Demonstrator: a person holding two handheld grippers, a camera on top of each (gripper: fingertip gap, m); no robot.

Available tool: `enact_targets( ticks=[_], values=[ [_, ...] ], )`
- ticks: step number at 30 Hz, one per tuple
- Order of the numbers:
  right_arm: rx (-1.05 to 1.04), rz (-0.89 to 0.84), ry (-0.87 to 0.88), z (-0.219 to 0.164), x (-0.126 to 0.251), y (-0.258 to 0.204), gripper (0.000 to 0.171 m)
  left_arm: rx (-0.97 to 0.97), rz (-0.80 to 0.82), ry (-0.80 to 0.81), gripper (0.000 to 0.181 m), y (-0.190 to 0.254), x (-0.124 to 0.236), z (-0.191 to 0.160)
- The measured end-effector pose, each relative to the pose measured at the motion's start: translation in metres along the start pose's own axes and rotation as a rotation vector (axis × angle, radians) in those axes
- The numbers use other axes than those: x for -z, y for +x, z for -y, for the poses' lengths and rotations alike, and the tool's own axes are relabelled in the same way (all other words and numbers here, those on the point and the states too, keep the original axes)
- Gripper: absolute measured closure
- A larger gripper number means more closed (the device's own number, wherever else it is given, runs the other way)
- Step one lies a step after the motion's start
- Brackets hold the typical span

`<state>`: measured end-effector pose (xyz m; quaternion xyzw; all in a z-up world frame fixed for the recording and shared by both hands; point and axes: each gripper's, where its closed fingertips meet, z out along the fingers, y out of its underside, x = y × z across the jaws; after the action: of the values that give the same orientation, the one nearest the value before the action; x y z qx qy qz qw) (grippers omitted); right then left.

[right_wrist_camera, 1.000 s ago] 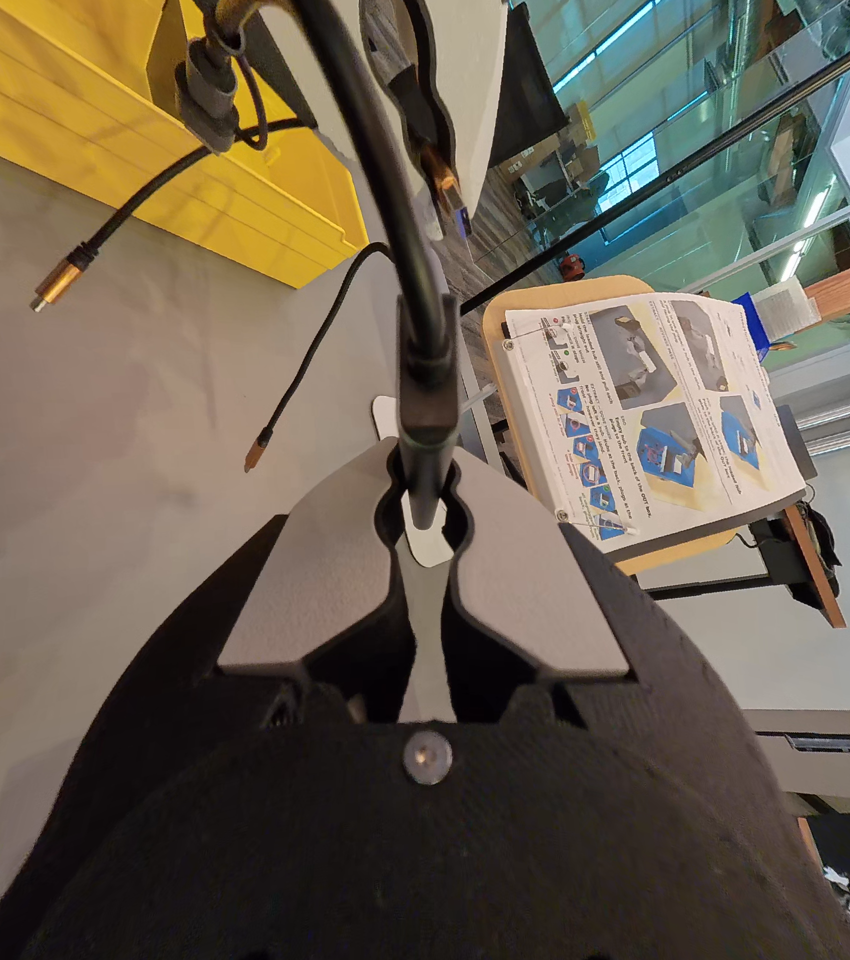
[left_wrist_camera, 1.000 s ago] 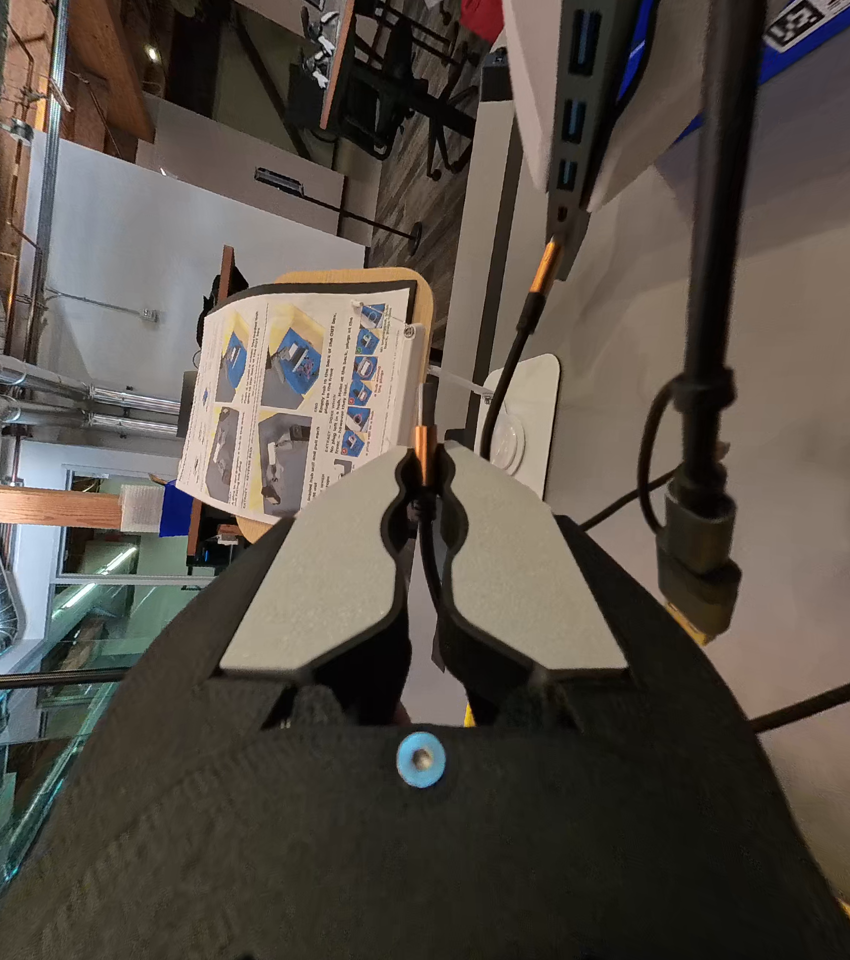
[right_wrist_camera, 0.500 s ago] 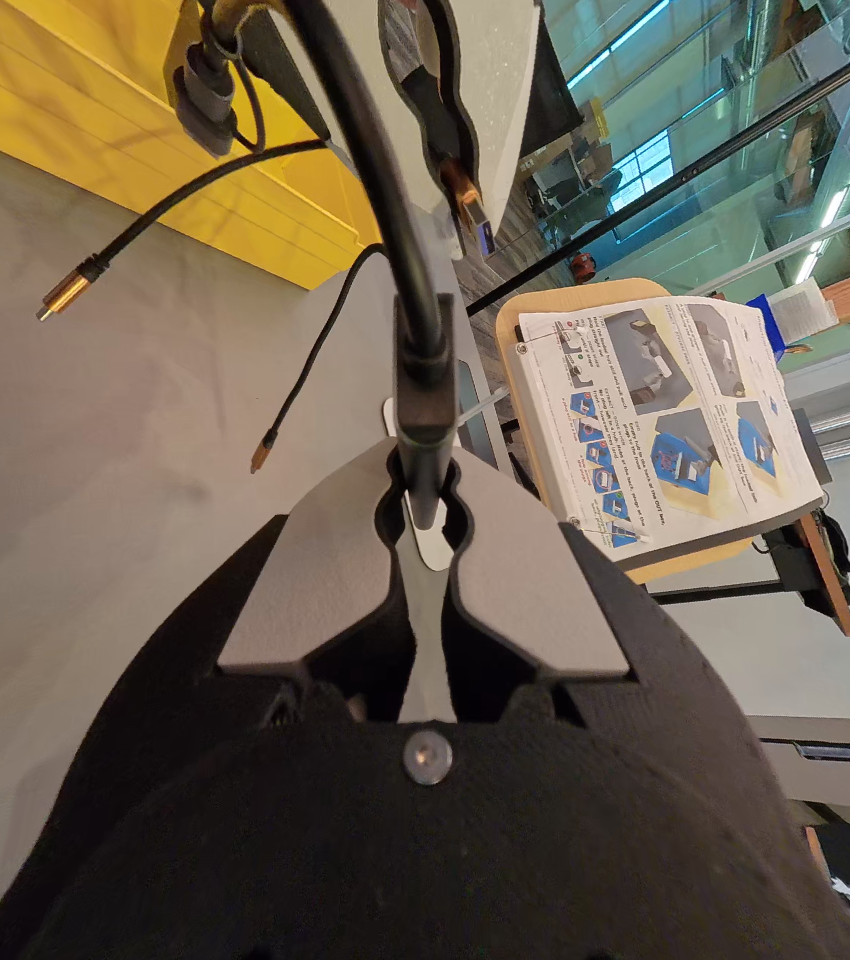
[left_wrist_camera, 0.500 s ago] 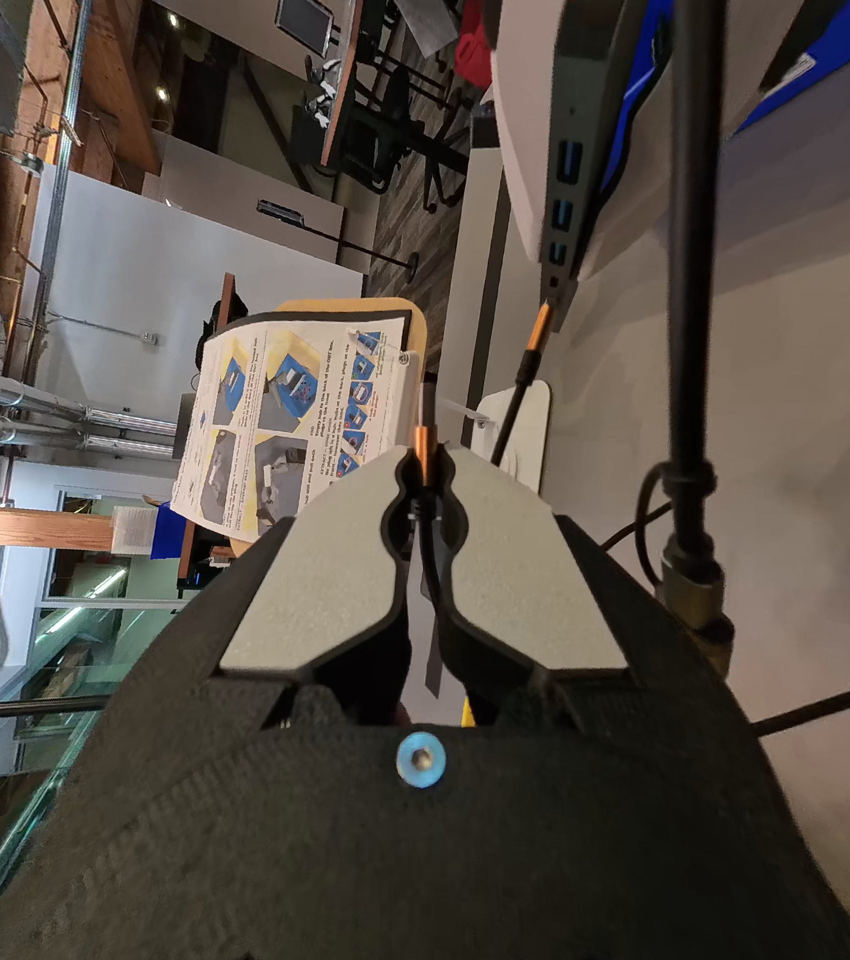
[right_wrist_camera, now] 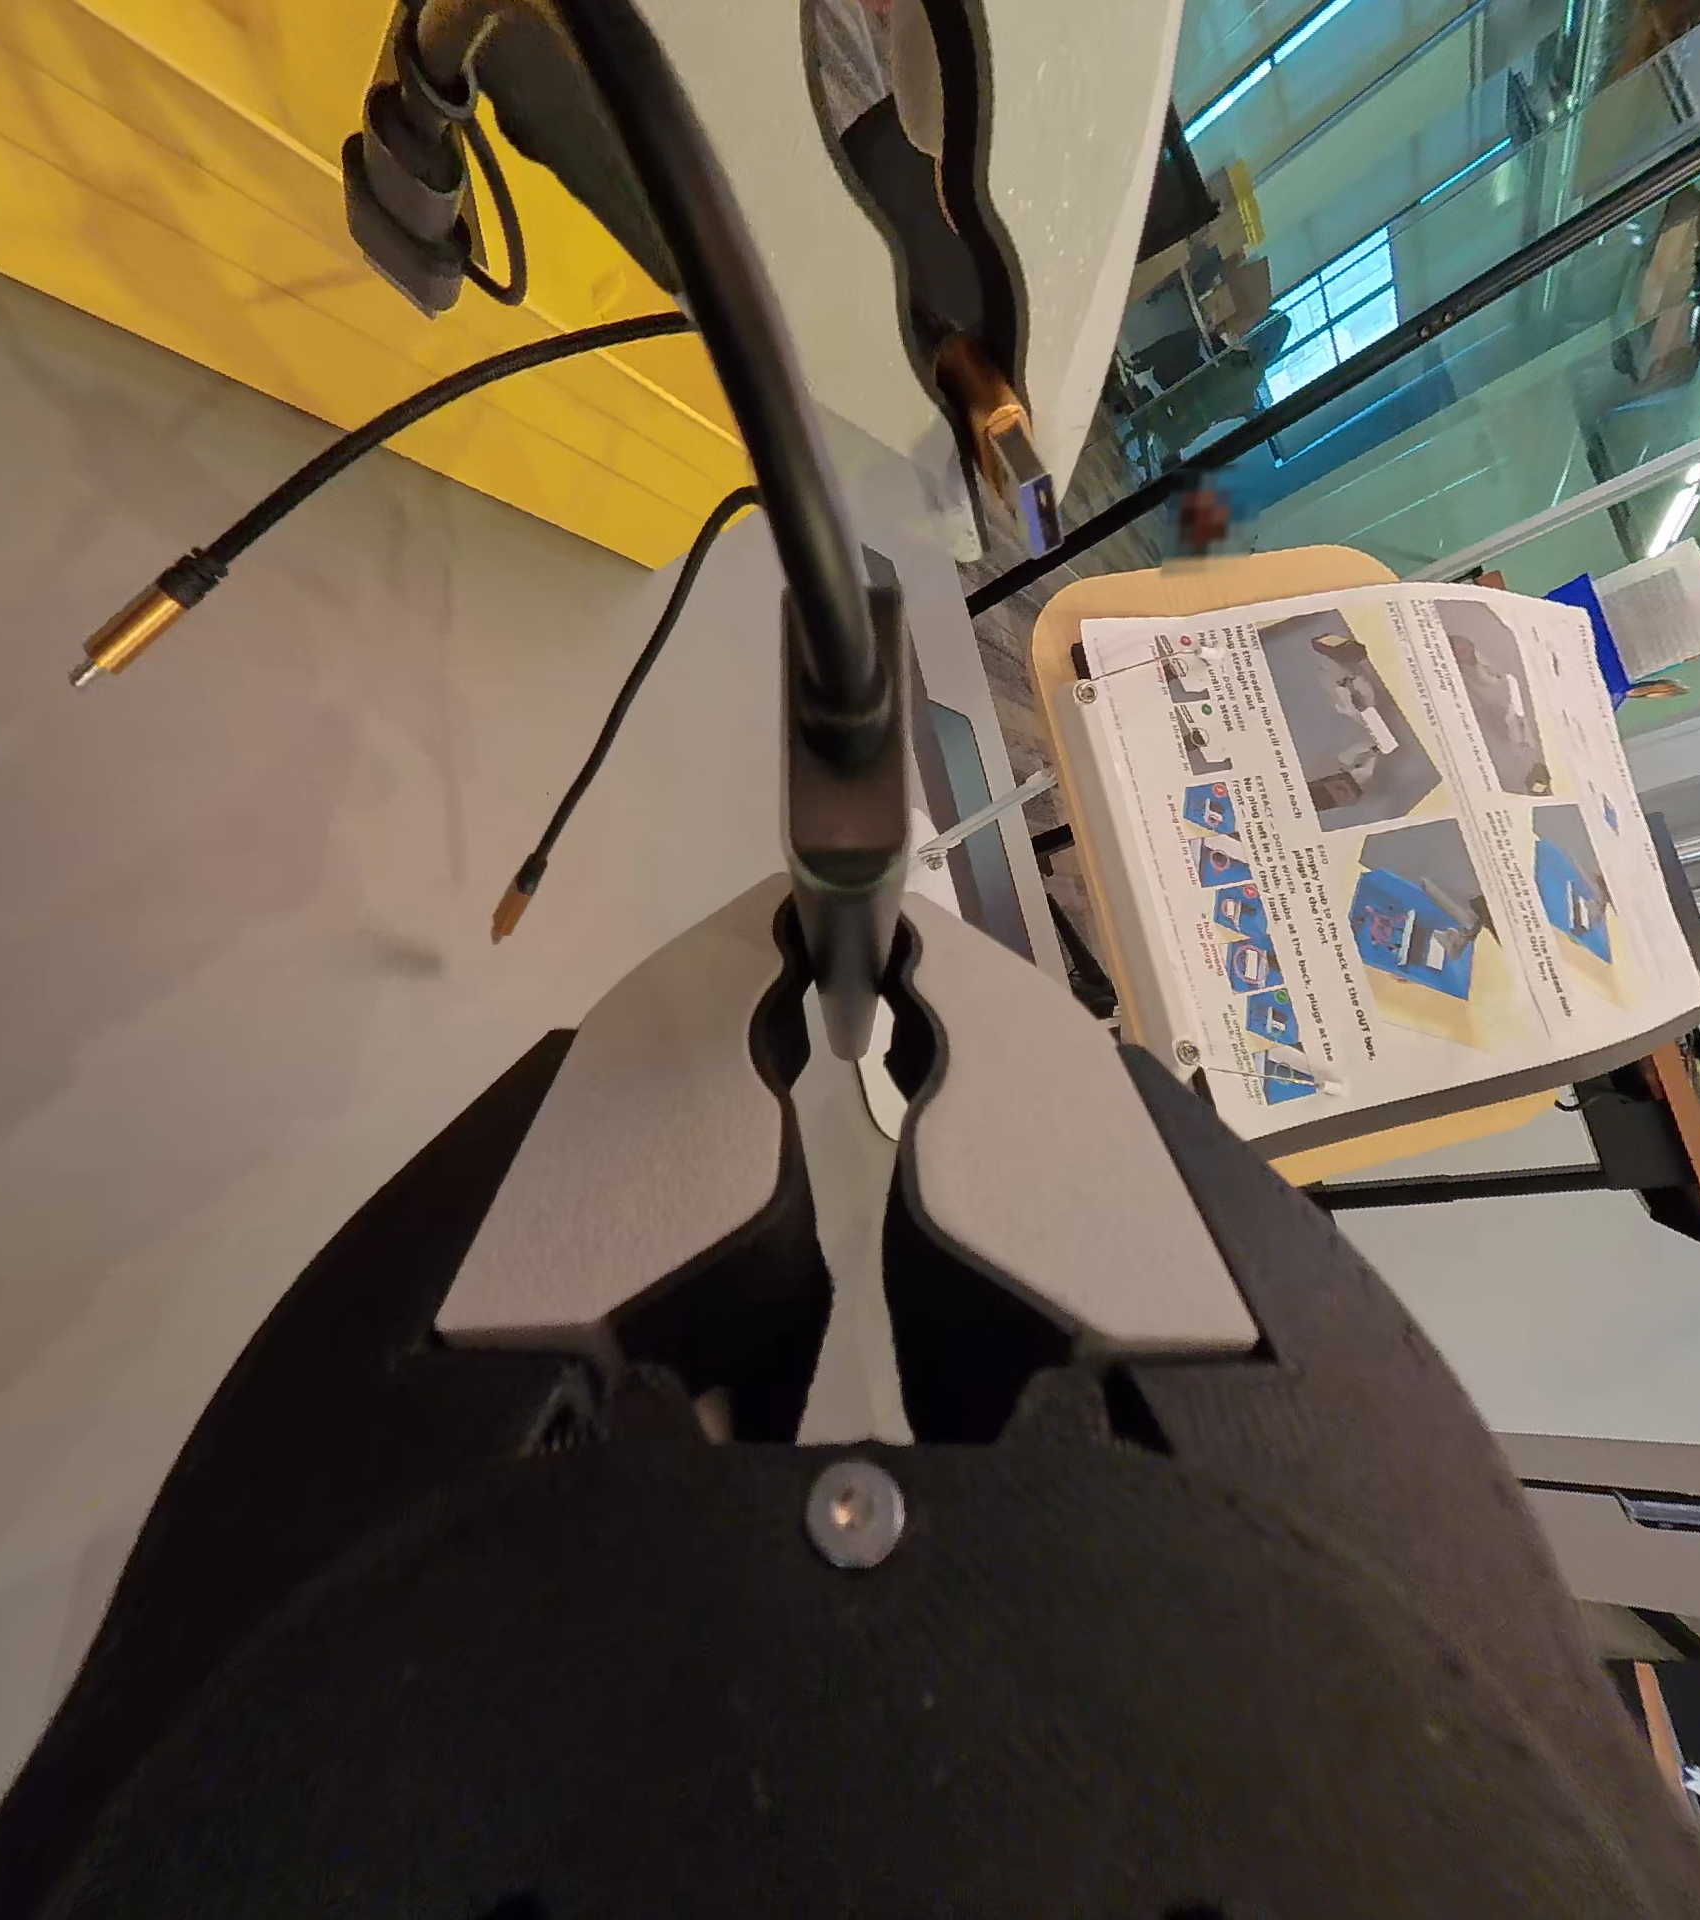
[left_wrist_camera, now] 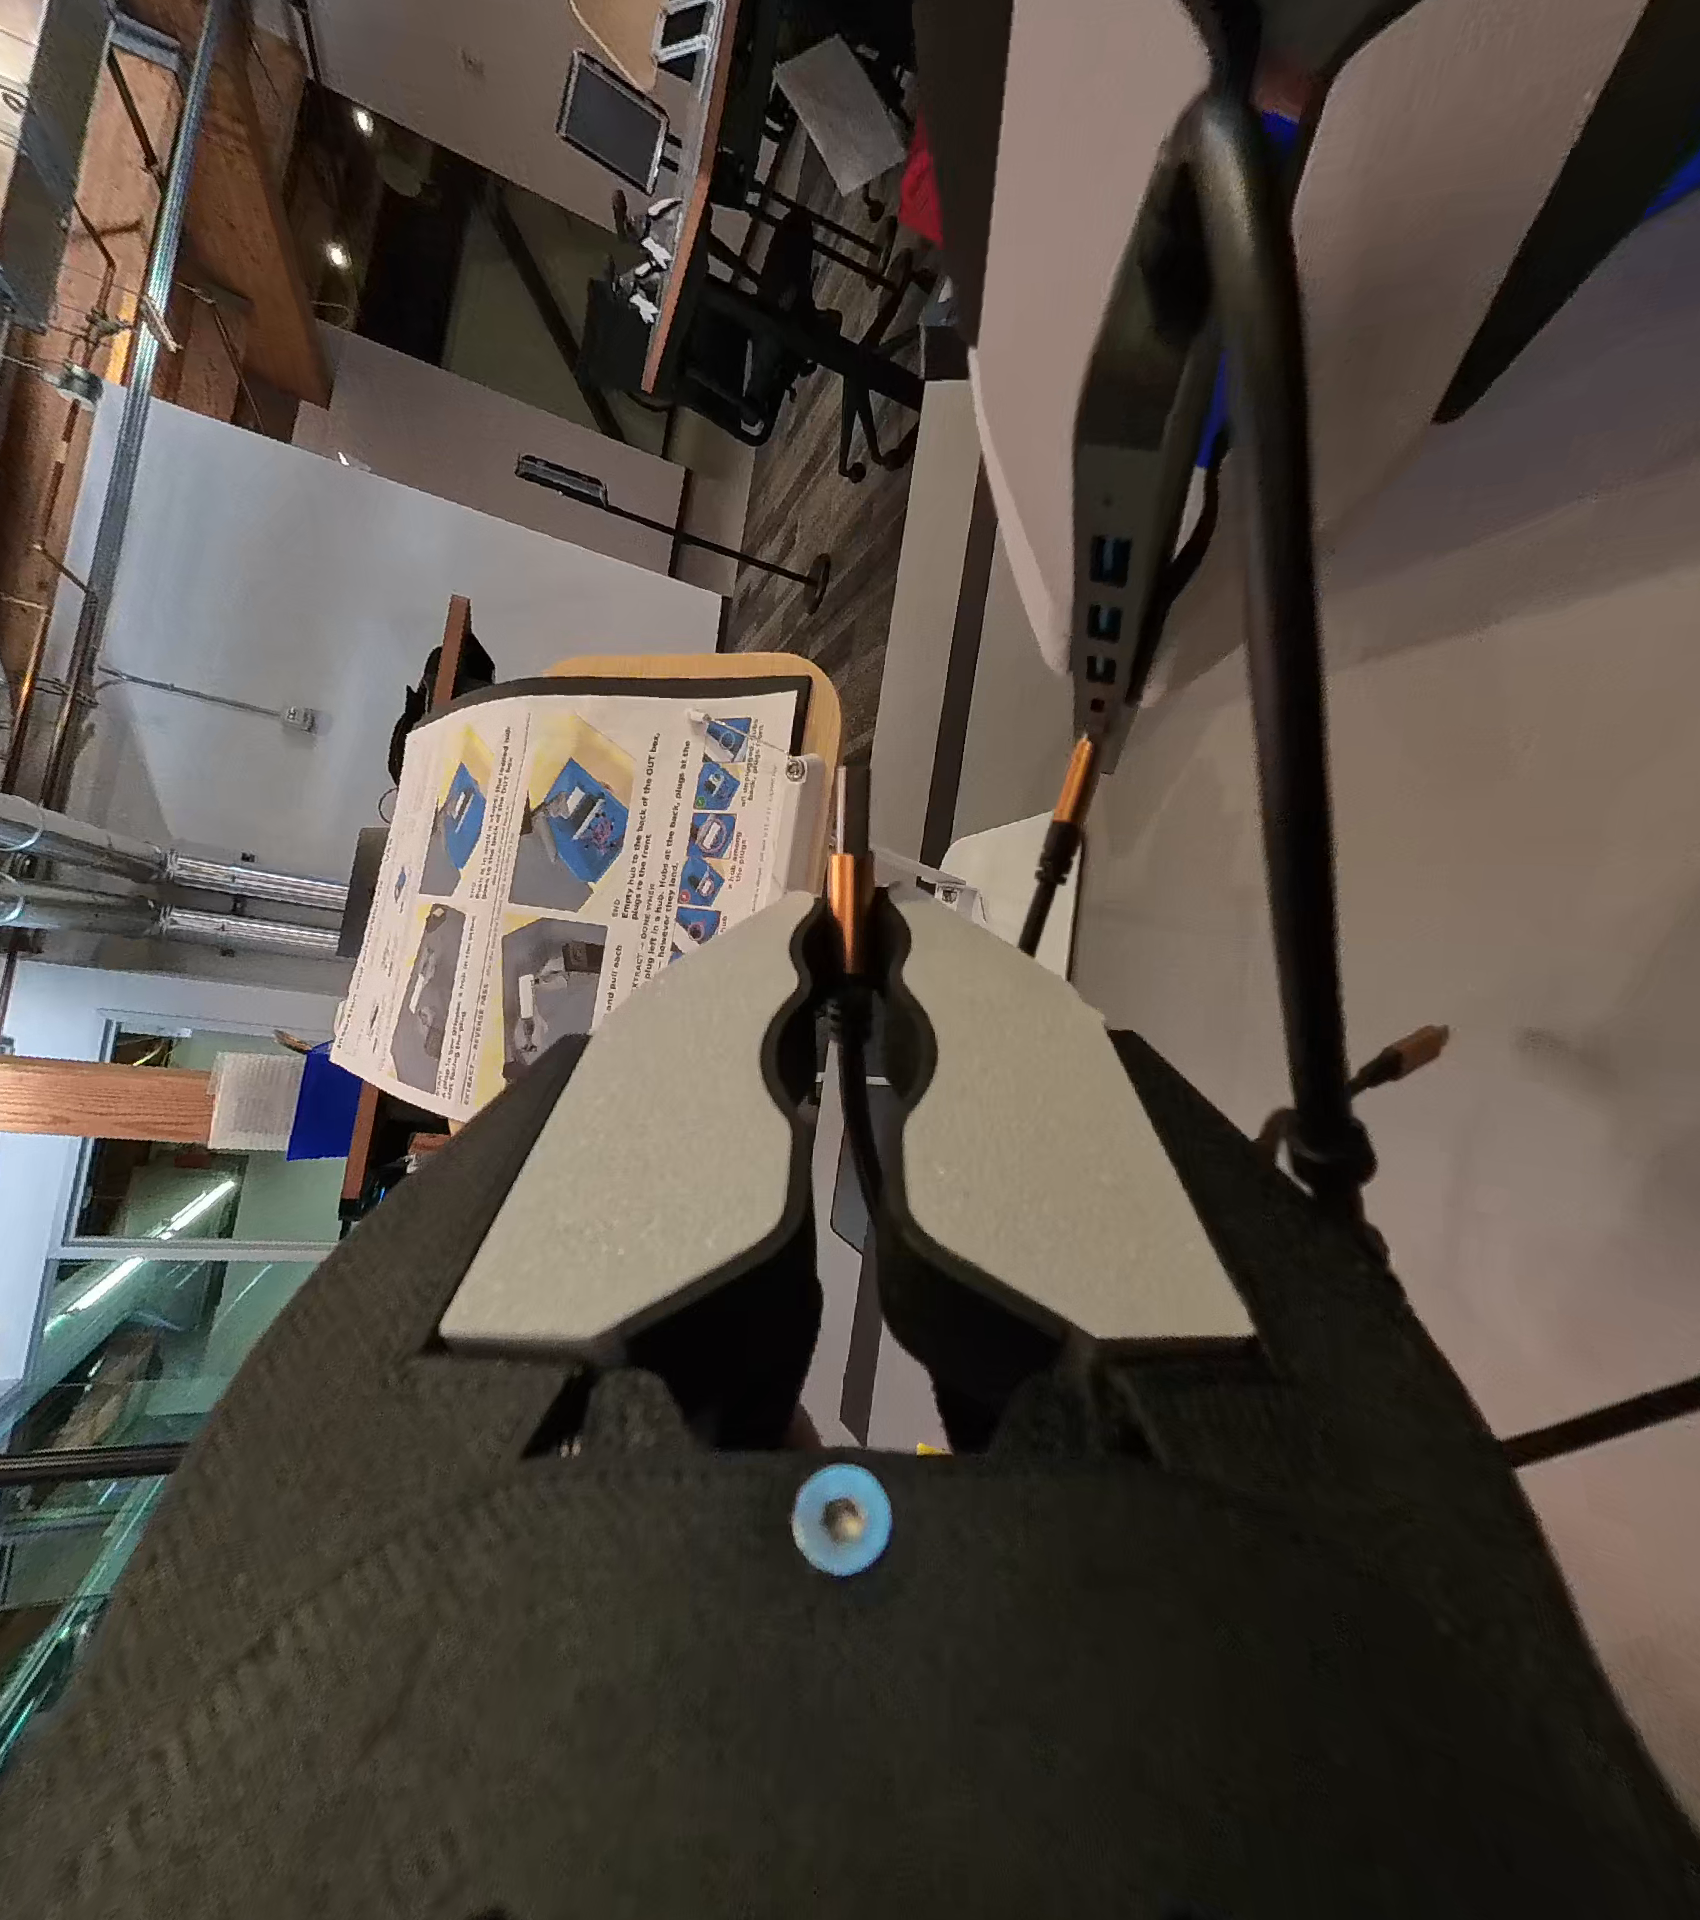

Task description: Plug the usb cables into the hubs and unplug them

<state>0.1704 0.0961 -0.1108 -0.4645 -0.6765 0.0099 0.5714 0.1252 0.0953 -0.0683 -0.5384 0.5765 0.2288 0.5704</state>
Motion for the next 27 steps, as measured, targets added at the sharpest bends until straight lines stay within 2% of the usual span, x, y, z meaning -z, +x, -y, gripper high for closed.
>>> enact_targets(
  ticks=[10, 15, 27],
  values=[
    [0.004, 0.100, -0.138, -0.030, -0.021, -0.023, 0.161, 0.042, 0.025, -0.022, 0.174, -0.009, -0.001, -0.013],
    [0.022, 0.098, -0.147, -0.028, -0.027, -0.028, 0.161, 0.131, -0.007, 0.024, 0.174, -0.009, -0.001, -0.013],
    [0.082, 0.157, -0.210, -0.037, -0.047, -0.058, 0.161, 0.163, -0.036, 0.037, 0.174, 0.003, -0.012, -0.013]
  ],
)
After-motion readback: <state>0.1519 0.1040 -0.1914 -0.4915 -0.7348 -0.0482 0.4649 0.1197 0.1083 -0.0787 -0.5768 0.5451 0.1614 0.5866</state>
